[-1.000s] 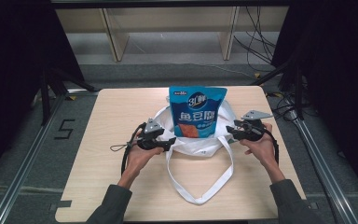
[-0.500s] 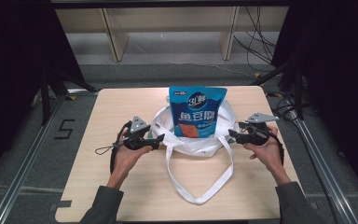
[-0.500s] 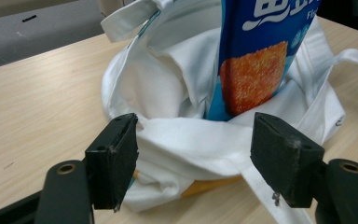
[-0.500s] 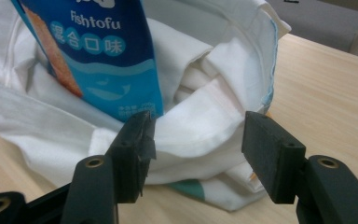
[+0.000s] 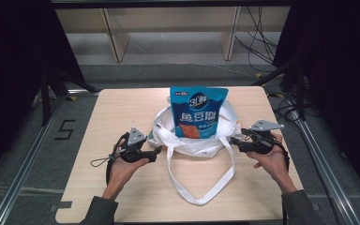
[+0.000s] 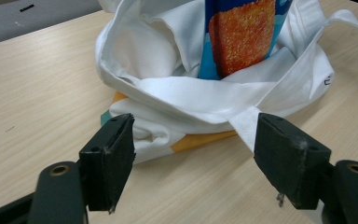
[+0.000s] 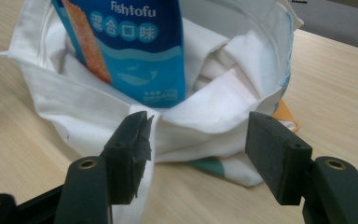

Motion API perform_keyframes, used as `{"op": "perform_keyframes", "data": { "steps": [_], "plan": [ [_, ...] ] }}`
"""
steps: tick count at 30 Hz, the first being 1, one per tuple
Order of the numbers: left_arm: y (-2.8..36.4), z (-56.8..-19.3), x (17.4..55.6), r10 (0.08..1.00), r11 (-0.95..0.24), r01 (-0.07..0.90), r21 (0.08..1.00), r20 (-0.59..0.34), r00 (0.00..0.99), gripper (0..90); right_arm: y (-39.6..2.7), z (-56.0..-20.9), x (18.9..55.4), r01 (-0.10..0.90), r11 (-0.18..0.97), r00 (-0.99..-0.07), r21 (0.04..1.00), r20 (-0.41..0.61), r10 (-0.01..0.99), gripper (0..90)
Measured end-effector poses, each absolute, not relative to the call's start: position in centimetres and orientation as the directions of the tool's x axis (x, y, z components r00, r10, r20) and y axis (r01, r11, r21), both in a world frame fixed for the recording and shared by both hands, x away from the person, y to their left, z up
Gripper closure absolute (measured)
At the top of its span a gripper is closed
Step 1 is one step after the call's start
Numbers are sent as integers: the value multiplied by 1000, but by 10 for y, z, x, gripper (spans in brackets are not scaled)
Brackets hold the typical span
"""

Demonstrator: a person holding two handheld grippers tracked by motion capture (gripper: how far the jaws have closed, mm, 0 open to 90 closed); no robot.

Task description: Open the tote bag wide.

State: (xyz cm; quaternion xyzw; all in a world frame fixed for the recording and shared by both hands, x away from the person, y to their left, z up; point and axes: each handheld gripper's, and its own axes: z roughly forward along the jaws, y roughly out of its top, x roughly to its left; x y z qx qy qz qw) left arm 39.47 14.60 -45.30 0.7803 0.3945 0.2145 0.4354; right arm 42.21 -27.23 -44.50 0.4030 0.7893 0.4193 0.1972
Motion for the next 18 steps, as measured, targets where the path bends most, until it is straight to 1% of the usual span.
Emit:
{"op": "perform_keyframes", "data": {
  "steps": [2,4,5,7,8,9,11,14,17,18],
  "plan": [
    [147,-454,391,805,-303,420,855,-6,594,282,-273,-446,421,448,347,-613,824,0,790,398],
    [147,-456,387,803,-299,425,855,-15,595,282,-272,-446,420,450,351,-623,821,8,782,395],
    [148,-457,386,799,-310,424,851,-9,602,281,-271,-447,419,442,358,-621,822,-7,784,394],
    [148,-461,382,798,-294,431,853,-30,602,279,-270,-448,415,458,346,-614,819,10,789,392],
    [149,-463,380,797,-280,443,851,-51,602,277,-272,-449,416,437,362,-626,823,-10,780,391],
    [150,-464,379,795,-283,443,851,-51,605,276,-271,-449,414,456,359,-624,814,5,781,389],
    [151,-467,375,796,-278,450,849,-59,602,272,-271,-451,411,459,353,-621,815,11,783,386],
    [153,-470,369,799,-275,447,851,-56,599,269,-274,-451,409,450,376,-633,810,-8,774,381],
    [155,-474,364,796,-279,452,848,-60,603,264,-274,-453,404,453,373,-629,810,-5,777,377],
    [154,-475,362,796,-269,462,845,-75,601,262,-274,-454,404,438,382,-635,814,-21,772,376]
  ]
}}
